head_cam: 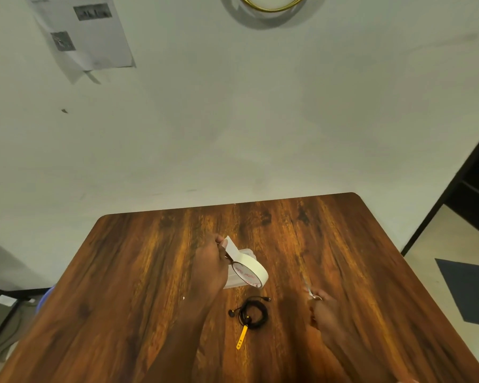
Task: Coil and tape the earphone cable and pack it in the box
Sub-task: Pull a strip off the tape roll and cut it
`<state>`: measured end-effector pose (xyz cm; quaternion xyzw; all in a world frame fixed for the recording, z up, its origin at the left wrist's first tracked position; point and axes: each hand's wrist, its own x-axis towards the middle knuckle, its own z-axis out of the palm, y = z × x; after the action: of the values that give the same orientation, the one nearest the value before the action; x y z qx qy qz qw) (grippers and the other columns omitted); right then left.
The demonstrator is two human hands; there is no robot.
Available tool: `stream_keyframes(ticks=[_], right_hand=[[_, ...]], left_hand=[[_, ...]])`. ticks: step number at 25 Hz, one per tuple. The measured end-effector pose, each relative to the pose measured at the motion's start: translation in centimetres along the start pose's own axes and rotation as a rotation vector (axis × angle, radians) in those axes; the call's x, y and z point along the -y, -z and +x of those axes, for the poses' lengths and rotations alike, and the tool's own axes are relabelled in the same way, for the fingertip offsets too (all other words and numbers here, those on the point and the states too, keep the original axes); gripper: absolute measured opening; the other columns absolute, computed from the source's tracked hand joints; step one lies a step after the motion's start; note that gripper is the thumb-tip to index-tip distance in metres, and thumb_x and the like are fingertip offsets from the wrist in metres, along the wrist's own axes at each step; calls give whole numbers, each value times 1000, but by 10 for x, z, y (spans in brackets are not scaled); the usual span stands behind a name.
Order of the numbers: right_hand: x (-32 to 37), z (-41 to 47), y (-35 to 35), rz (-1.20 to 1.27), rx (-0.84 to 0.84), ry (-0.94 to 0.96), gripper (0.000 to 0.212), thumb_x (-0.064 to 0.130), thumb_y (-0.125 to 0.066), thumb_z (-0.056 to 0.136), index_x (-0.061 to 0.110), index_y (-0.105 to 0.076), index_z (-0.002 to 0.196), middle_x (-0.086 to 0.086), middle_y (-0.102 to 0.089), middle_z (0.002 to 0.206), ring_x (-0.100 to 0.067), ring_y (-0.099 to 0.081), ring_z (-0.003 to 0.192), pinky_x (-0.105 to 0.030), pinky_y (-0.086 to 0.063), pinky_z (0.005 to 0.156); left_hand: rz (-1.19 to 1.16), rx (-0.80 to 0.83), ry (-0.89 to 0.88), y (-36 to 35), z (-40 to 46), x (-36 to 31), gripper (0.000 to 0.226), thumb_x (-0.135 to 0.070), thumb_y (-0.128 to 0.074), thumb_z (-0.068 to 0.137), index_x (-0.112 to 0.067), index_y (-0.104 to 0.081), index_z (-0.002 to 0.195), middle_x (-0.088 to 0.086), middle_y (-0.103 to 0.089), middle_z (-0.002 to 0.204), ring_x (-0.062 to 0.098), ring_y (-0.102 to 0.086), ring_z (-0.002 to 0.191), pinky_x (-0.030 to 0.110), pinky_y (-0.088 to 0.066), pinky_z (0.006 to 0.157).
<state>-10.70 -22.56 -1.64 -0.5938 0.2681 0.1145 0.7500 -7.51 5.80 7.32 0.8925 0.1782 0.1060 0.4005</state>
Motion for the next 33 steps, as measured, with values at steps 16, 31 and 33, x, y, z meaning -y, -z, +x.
stream_keyframes(ticks=[16,31,33], right_hand=[[45,-95,-129,139,593,-176,8,5,-64,86,2,-64,94,-14,-69,72,-31,-75,72,-36,-61,71],[55,-88,-129,261,625,-23,45,30,-70,81,9,-61,120,-21,-67,91,-23,-69,65,-42,-62,72],[54,-86,-129,299,610,-2,46,28,-69,82,10,-59,123,-19,-70,95,-24,-69,68,-41,-63,71]], left_hand=[[-17,-37,-118,-11,-10,-35,7,-27,-47,102,-23,-50,98,-5,-66,89,8,-67,69,29,-58,59],[-23,-108,-191,-2,-25,-64,15,-31,-43,102,-19,-52,105,-6,-61,96,12,-65,85,29,-58,67],[-36,-109,-182,-3,-26,-66,13,-32,-43,102,-21,-50,104,-8,-59,96,12,-65,86,29,-58,68]])
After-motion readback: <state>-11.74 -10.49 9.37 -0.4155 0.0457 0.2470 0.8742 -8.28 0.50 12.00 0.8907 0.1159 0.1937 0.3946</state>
